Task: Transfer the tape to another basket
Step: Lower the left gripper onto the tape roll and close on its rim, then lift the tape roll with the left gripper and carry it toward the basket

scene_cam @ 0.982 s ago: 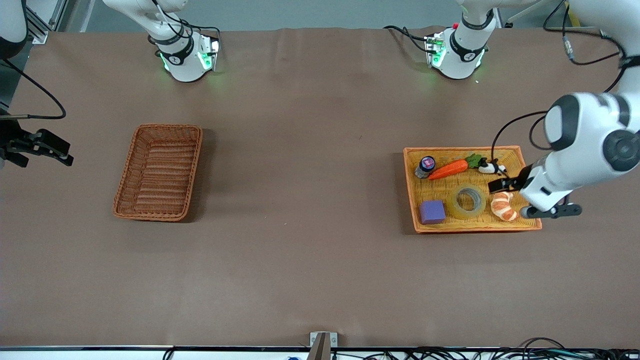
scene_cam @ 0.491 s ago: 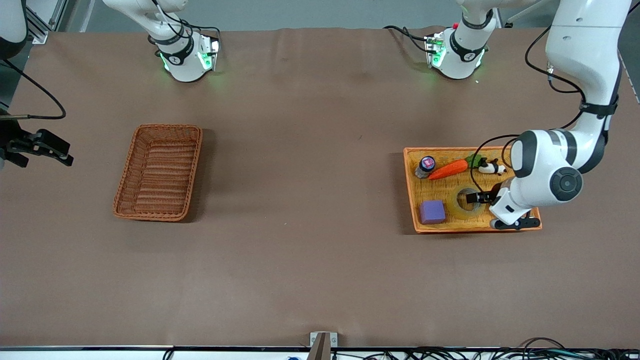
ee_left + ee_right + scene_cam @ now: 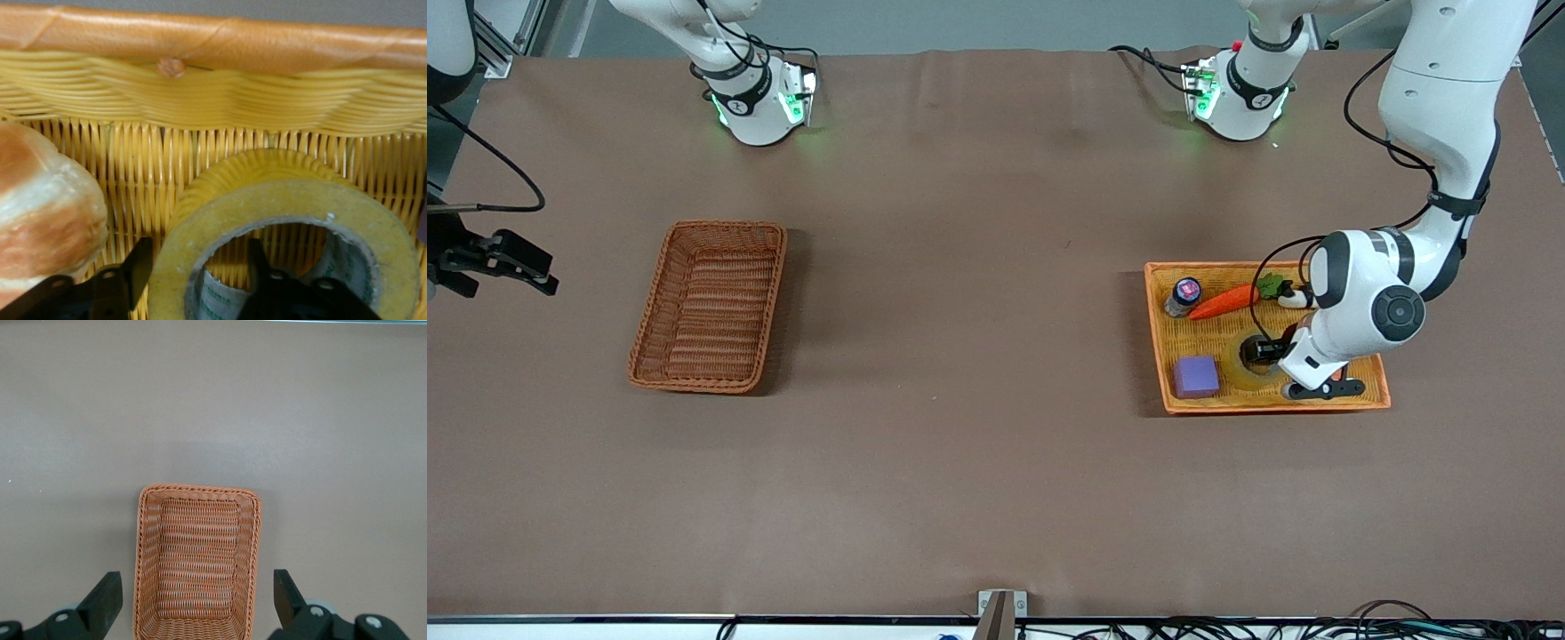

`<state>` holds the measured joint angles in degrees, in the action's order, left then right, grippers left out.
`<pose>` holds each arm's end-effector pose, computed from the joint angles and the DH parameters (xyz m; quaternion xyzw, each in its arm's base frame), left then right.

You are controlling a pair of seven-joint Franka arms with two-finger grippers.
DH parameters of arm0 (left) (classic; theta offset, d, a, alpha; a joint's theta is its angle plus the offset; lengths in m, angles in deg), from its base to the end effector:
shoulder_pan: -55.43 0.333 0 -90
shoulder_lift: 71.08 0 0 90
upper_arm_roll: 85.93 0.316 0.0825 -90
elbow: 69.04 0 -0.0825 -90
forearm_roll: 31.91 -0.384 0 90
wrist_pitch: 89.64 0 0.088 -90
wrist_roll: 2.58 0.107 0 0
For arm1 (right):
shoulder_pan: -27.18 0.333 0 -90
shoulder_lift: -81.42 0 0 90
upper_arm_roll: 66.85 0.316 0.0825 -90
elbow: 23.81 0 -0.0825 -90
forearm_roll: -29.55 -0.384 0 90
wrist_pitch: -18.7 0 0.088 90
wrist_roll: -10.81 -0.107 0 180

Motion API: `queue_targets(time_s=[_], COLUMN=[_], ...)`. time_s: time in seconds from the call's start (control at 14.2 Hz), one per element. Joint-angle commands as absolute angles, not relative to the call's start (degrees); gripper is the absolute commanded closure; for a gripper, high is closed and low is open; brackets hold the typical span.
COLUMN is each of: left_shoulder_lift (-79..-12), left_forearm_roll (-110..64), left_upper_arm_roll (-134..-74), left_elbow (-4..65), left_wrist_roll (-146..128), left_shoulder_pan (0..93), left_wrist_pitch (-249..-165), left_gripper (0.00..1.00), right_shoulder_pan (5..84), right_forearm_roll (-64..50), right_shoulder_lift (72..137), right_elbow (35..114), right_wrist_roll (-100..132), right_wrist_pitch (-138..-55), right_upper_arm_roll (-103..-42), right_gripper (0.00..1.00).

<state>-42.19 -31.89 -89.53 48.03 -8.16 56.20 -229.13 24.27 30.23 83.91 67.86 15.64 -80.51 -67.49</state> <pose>0.5830 -0.0288 0.1821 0.9979 0.0271 -0.0569 0.0113 0.5810 -0.0370 0.6007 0.9989 0.0119 0.0435 0.0093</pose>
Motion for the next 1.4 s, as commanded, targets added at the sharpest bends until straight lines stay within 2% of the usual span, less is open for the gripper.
queue_targets(time_s=[0.0,0.21,0.49,0.63,0.77,0.91,1.05,1.33], left_shoulder_lift=[-43.04,-43.74,-49.35,-52.26,-52.19,-51.48,-48.51,-38.94], left_forearm_roll=[-32.52,-32.52,-32.53,-32.61,-32.79,-32.7,-32.61,-32.7], left_upper_arm_roll=[-89.45,-89.54,-89.62,-90.24,-93.04,-95.59,-96.04,-95.95], left_elbow=[48.12,48.03,47.6,45.06,40.32,35.92,31.88,21.87], left_wrist_roll=[-7.5,-7.59,-7.85,-7.76,-8.64,-8.99,-15.63,-33.74], left_shoulder_pan=[56.4,56.4,56.31,55.79,54.3,51.4,44.57,30.15], left_wrist_pitch=[-229.73,-229.47,-226.41,-222.37,-217.72,-213.32,-211.55,-211.19], left_gripper=[1.0,1.0,1.0,1.0,1.0,1.0,1.0,1.0], right_shoulder_pan=[23.14,23.05,23.05,23.14,23.22,23.31,23.22,23.05], right_forearm_roll=[29.19,29.19,29.19,29.19,29.19,29.19,29.19,29.19], right_shoulder_lift=[84.32,84.32,84.32,84.32,84.41,84.24,84.24,84.24], right_elbow=[67.07,67.16,67.16,67.16,67.25,67.34,67.42,67.42], right_wrist_roll=[15.73,15.73,15.91,15.91,15.91,15.73,15.73,15.73], right_wrist_pitch=[-79.65,-79.73,-79.73,-79.73,-79.99,-80.0,-79.82,-79.65], right_upper_arm_roll=[-67.11,-67.03,-67.03,-67.03,-67.03,-66.94,-66.94,-66.76], right_gripper=[0.0,0.0,0.0,0.0,0.0,0.0,0.0,0.0])
